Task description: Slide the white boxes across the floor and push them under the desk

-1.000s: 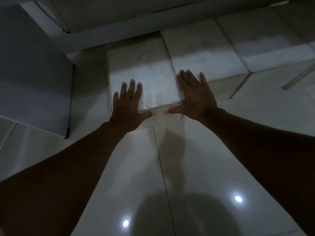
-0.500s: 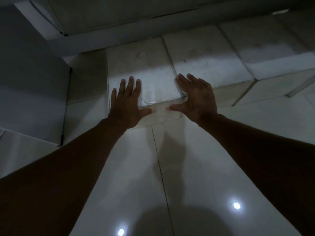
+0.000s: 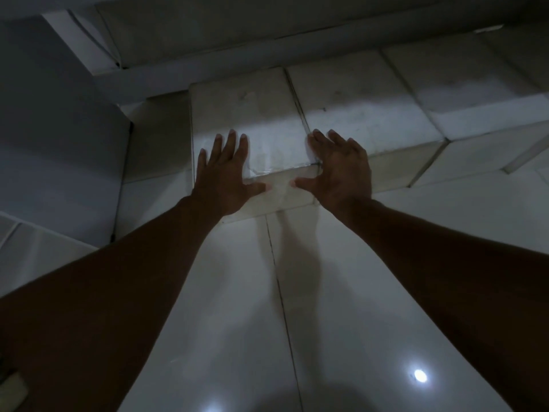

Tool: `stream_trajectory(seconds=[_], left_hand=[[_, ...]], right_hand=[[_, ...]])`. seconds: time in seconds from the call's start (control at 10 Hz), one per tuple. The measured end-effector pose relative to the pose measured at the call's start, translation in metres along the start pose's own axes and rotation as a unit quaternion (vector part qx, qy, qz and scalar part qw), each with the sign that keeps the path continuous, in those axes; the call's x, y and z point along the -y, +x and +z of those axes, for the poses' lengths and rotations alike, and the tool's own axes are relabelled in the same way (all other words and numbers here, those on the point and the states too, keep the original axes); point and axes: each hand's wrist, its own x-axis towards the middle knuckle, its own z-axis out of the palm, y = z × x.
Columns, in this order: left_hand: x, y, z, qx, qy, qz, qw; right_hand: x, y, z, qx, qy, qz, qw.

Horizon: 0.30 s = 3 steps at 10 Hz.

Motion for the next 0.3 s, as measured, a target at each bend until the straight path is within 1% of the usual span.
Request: stream_trajectory(seconds=[0.1,0.2,0.3], left_hand=[[-0.007,-0.012,0.0,0.003,0.01,-0.008,1.0],[-0.022,-0.035,-0.014,0.01,-0.002,-0.008,1.0],[-0.037,-0.055,-0.043,-0.036,-0.036,-0.003,0.999]], right_hand=[[0.002,-0.001,-0.004,0.044,-0.014,0.0,0.999],[0.017,-0.018,-0.021,0.07,0.008,-0.002,0.998],[0.032,-0.033,-0.05,0.05,0.054,0.006,0.997]])
